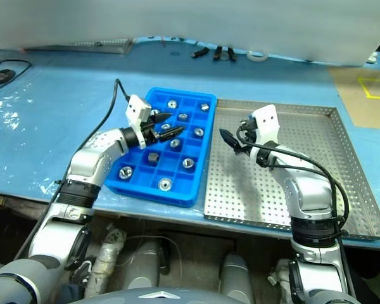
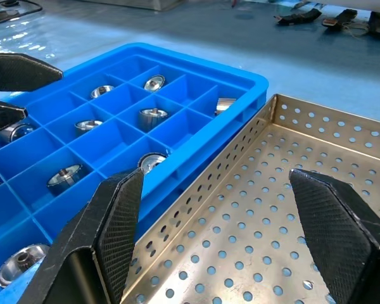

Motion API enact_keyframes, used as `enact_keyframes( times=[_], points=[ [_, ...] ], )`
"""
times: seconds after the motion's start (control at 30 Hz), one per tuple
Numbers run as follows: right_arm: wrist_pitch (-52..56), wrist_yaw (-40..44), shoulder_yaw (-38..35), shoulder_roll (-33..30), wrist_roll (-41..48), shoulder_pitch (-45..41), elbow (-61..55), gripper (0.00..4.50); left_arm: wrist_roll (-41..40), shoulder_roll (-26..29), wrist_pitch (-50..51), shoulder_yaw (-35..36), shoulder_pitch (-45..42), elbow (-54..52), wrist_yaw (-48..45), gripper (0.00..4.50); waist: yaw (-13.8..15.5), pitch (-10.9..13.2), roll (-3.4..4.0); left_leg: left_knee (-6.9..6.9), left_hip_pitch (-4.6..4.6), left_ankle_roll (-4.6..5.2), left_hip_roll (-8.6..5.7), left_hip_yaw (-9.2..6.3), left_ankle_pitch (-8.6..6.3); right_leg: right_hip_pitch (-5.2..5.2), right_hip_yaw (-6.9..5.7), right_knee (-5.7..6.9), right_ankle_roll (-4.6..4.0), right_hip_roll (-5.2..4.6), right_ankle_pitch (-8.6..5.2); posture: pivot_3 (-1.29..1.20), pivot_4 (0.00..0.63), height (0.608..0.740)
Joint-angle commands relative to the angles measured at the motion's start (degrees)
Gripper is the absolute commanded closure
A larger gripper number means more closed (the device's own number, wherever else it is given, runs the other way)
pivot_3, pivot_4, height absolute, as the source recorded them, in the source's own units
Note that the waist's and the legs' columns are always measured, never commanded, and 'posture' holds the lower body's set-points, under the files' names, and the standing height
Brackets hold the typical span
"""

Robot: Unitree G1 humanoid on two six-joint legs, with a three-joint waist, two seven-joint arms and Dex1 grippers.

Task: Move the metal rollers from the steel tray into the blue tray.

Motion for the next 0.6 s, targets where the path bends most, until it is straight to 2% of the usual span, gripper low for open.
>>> enact_keyframes(
  times=[0.03,0.37,0.6],
  points=[
    [-1.3,-0.5,-1.5,-1.0,0.1,0.5,-0.9,0.63,-0.6,0.4,0.1,1.6,0.2,-3.4,0.9,0.53,0.0,0.0,0.0,0.0,0.0,0.01,0.0,0.0,-0.01,0.0,0.0,0.0,0.0,0.0,0.0,0.0,0.15,0.74],
    [-0.9,-2.4,-2.7,-2.8,-0.2,3.8,-1.7,0.63,-1.3,1.2,2.2,3.3,3.8,-6.7,2.5,0.53,0.0,0.0,0.0,0.0,0.01,0.04,0.0,0.0,-0.03,0.02,0.0,-0.01,0.0,-0.01,0.0,-0.03,0.15,0.74],
    [0.3,-4.1,-4.0,-2.6,0.5,7.6,-4.8,0.63,-1.8,3.1,2.8,4.5,2.4,-6.0,1.3,0.53,-0.4,0.0,0.0,0.0,0.02,0.05,0.0,0.0,-0.03,0.02,0.01,-0.01,0.0,0.0,0.0,-0.07,0.15,0.74]
  ],
)
